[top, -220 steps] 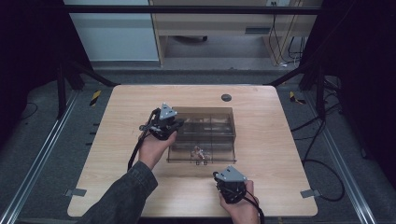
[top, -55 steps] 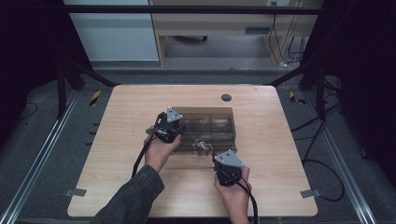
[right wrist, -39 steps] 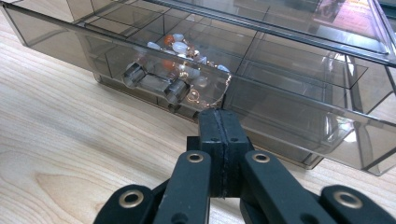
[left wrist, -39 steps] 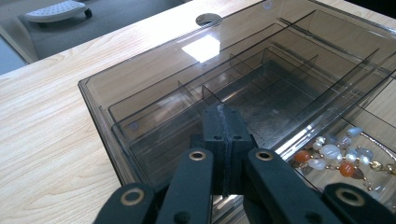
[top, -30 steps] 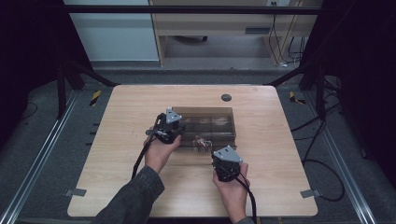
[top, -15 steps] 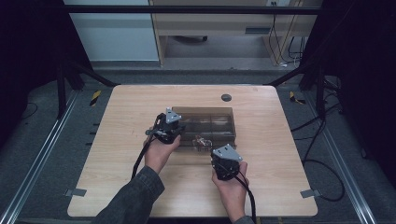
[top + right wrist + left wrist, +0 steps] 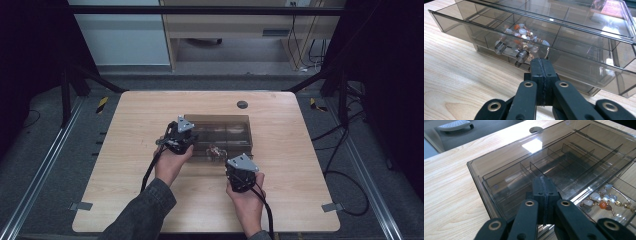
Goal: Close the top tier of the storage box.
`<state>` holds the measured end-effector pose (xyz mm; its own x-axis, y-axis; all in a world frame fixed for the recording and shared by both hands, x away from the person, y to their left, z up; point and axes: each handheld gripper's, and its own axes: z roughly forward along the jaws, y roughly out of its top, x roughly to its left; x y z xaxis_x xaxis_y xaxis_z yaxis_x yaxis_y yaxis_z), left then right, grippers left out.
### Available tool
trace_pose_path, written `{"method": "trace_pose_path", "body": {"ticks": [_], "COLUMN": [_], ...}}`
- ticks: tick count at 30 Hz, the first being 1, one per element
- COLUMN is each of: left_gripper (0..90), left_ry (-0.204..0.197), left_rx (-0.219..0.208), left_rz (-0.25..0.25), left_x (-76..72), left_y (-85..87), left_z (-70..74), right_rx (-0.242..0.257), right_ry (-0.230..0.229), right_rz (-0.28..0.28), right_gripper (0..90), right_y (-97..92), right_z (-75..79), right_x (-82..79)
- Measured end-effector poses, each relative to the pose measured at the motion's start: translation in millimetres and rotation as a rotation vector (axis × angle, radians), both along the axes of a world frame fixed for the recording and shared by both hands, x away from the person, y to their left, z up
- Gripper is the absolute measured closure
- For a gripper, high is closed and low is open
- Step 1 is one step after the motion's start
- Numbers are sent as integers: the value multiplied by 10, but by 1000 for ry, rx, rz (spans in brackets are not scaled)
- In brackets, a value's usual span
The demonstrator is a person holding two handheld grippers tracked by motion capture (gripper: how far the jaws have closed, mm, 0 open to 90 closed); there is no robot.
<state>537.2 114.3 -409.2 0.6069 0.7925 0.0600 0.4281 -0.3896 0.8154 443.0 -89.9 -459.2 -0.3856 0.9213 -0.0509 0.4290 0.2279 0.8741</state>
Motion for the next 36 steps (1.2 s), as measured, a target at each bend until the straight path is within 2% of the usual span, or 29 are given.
{"method": "trace_pose_path", "body": {"ticks": [18, 26, 36], "left_gripper": [900, 900, 900], "left_ry": [0, -2, -2], "left_rx": [0, 2, 4], "left_rz": [3, 1, 0], "left_x": [-5, -6, -13], "left_y": [-1, 0, 3], "left_z": [-1, -1, 0], "right_rx": [27, 21, 44], "right_ry": [3, 2, 5], "right_rz": [-29, -36, -51], "right_gripper": [900, 900, 900], "right_y": [15, 27, 52], "right_z": [39, 54, 68], "right_x": [109, 167, 248]}}
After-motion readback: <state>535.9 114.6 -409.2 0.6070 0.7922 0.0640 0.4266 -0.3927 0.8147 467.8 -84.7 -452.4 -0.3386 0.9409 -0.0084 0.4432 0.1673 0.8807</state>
